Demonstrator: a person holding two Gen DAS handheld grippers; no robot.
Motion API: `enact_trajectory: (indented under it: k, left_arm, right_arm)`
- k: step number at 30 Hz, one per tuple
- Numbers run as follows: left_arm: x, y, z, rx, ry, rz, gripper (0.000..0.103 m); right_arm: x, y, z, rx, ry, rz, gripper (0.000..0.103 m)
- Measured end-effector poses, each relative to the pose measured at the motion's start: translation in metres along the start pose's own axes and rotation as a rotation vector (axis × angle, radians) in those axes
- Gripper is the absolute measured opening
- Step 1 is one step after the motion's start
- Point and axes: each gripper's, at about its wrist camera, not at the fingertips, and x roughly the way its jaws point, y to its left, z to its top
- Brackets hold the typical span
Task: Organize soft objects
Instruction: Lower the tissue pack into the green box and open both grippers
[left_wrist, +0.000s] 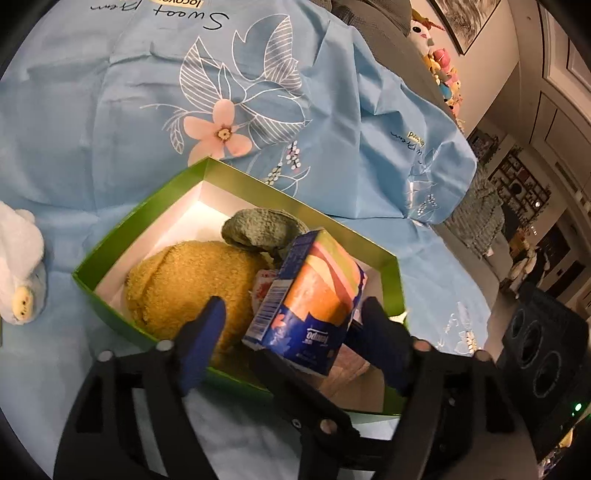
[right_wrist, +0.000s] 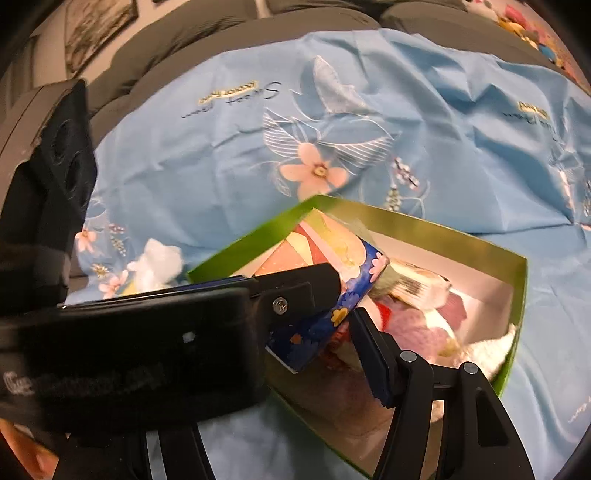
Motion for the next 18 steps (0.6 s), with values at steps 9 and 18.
enact_trajectory:
  k: [9,18]
  left_arm:
    - [0.003,-0.005,-0.002,0.058,-0.008,0.107,0.088]
    - [-0.020,-0.008,0.004,0.077,-0.081,0.153,0.102]
  right_arm:
    - [-0.006,-0.009,-0.004,-0.001,0.013,-0.068,0.078]
    - [-0.029,-0.032,0.001,0.055,-0.071,-0.148,0.081]
